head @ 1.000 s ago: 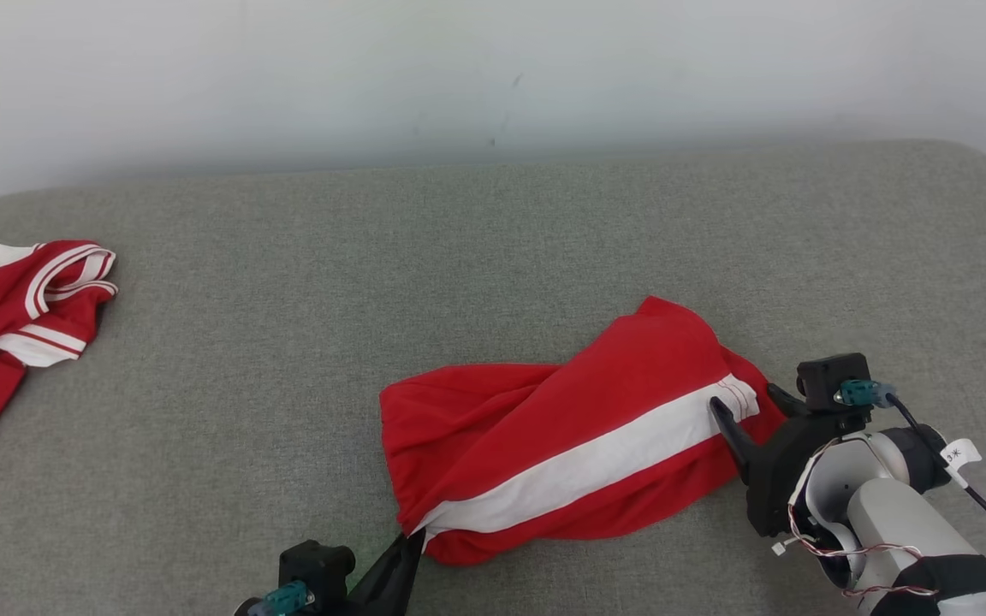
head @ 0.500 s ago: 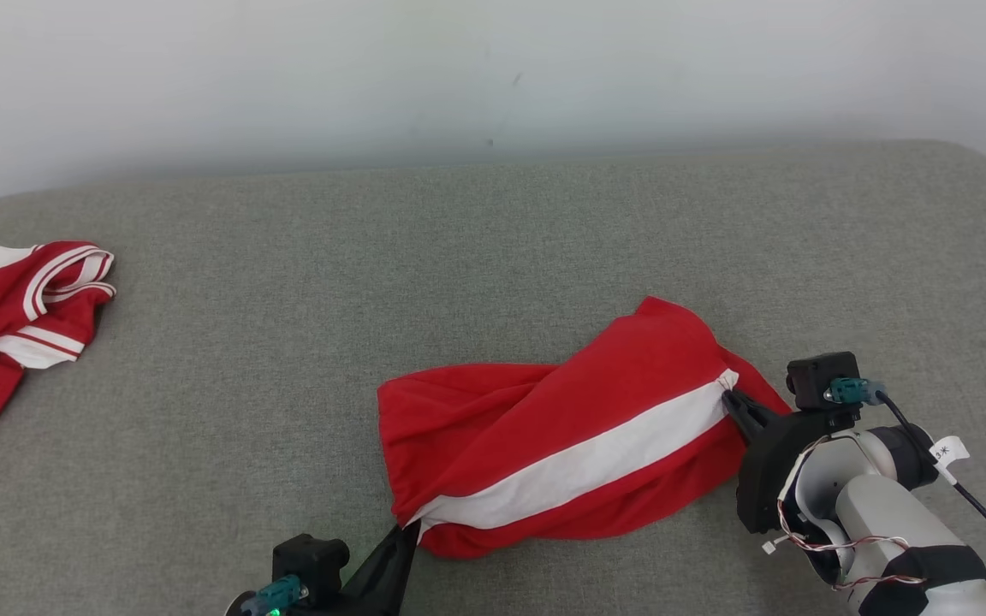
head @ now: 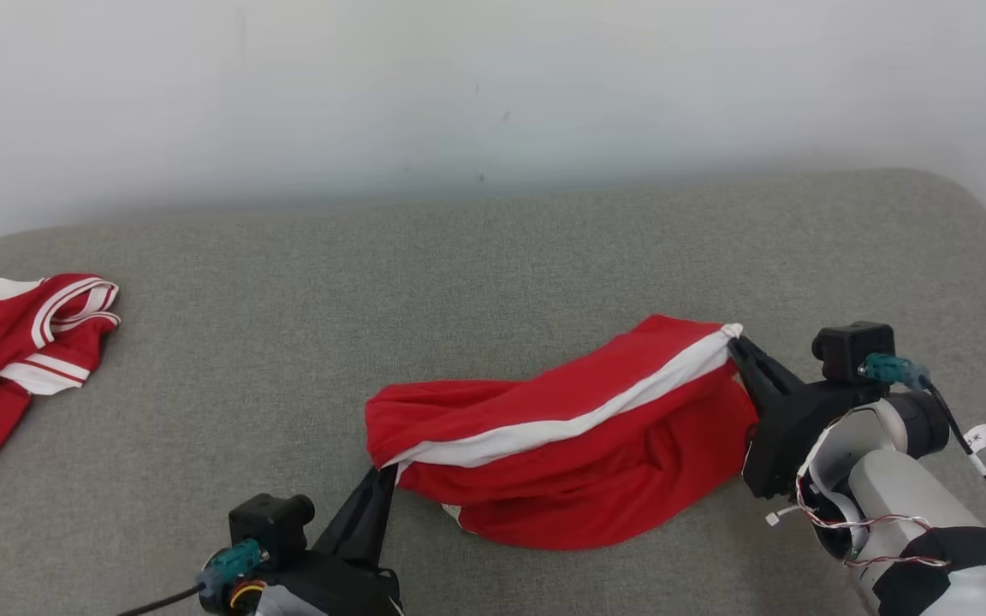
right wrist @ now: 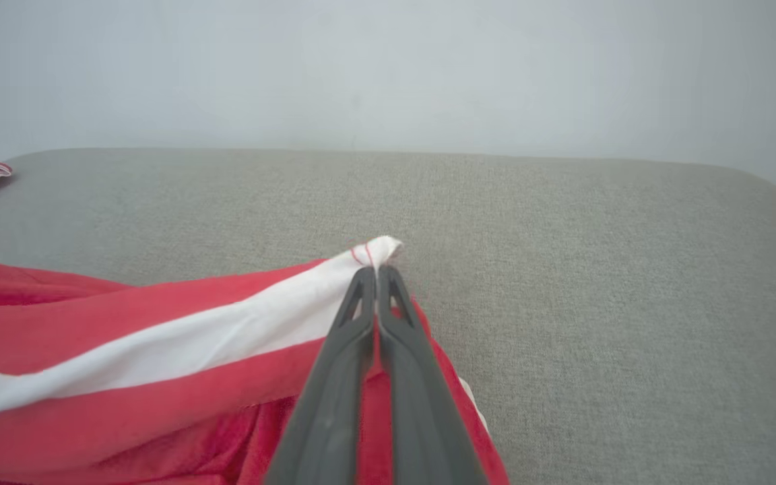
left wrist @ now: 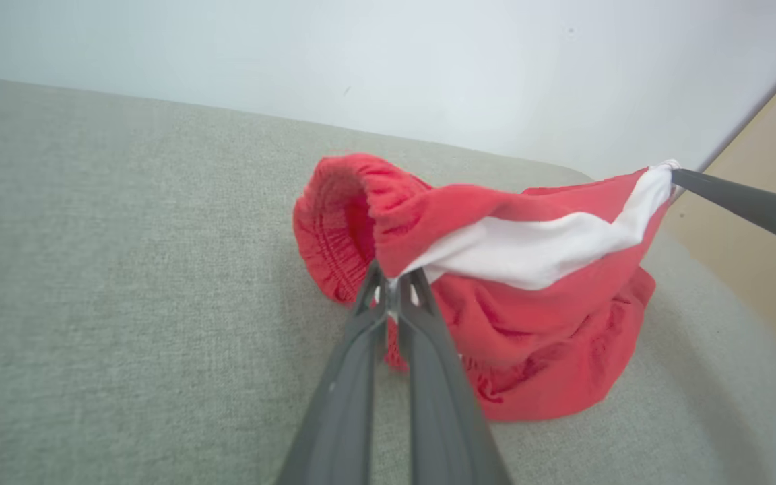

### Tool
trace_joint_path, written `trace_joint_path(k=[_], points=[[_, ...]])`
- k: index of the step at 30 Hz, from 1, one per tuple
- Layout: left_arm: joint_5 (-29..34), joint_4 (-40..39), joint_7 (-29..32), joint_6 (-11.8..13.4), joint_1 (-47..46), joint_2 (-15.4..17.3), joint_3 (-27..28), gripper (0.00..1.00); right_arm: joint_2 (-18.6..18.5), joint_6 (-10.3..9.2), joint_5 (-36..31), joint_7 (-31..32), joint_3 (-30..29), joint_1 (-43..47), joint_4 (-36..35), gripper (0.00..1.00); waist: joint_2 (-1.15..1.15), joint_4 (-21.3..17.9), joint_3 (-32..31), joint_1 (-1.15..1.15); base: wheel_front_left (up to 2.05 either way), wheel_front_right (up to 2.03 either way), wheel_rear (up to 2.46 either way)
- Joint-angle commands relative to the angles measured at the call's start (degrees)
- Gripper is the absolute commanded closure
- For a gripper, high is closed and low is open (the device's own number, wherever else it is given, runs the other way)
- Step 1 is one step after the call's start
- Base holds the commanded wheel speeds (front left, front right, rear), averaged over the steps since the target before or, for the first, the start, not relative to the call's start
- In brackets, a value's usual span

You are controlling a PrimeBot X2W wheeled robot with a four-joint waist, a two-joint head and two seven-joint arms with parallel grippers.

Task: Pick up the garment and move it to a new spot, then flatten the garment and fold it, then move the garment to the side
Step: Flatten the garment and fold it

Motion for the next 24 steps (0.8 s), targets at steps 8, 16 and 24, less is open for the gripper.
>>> trace_joint_path(k=[8, 16, 24], points=[[-7.2, -5.8, 5.1, 0.1, -6.2, 4.7, -3.1, 1.00, -1.4, 0.05, 2.7, -3.3, -2.8, -1.2, -7.5, 1.00, 0.00, -1.2, -3.3, 0.01, 0.00, 0.00, 0.00], [-16.1, -14.8, 16.5, 0.1, -16.1, 12.1, -4.7, 1.00, -0.5, 0.05, 0.2, -2.6, -6.2, -7.3, -14.5, 1.00, 0.00, -3.6, -3.6, 0.01, 0.00, 0.00, 0.00], [-21.0, -18.0, 23.4, 0.2, -23.7, 15.3, -3.5, 1.00, -0.7, 0.05, -3.9, 0.4, -8.4, -14.6, -18.6, 1.00, 0.00, -5.2, -3.2, 0.01, 0.00, 0.00, 0.00]])
